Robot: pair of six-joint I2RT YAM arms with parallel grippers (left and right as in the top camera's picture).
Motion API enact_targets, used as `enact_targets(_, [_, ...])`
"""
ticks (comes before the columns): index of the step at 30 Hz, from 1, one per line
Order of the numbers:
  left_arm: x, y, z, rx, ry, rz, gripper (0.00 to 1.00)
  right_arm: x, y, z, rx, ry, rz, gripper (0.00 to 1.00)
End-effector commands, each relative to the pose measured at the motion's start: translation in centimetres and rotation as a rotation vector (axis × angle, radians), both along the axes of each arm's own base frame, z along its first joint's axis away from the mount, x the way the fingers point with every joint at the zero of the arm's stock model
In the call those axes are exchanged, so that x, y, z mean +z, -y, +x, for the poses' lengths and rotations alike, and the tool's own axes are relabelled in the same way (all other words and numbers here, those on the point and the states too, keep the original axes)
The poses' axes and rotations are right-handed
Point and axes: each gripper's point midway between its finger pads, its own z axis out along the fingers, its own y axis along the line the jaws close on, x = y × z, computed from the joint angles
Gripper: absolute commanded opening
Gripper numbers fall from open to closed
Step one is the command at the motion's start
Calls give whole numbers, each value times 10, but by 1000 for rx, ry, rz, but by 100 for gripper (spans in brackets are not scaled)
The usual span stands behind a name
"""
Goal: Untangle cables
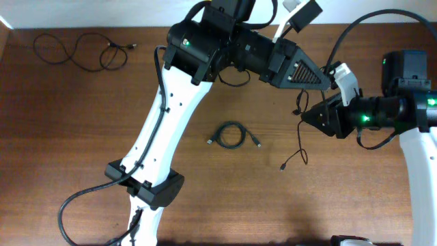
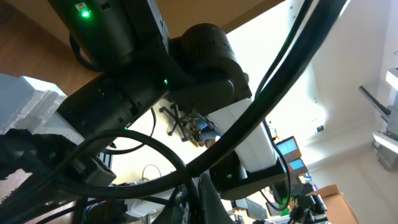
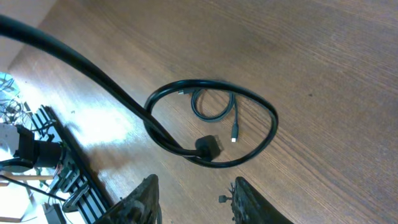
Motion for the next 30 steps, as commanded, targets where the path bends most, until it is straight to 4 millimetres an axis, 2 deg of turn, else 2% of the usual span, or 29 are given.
enact_targets(1, [19, -9, -12, -4, 37, -31, 0, 3, -7, -2, 38, 17, 15, 37])
enact_targets(7, [20, -9, -11, 3, 25, -26, 0, 11, -16, -5, 106, 67, 60, 36])
enact_targets(12, [20, -9, -11, 4, 9, -18, 0, 13, -16, -2, 113, 91, 59, 41])
enact_targets(19, [20, -9, -10, 5, -8, -12, 0, 17, -19, 1, 123, 115, 81, 39])
enact_targets(27, [21, -9, -11, 4, -27, -4, 0, 23, -22, 3, 135, 139, 106, 25])
enact_targets(28, [21, -9, -11, 4, -27, -4, 0, 23, -22, 3, 135, 139, 106, 22])
enact_targets(30, [21, -9, -11, 4, -27, -4, 0, 23, -22, 3, 135, 138, 107, 4])
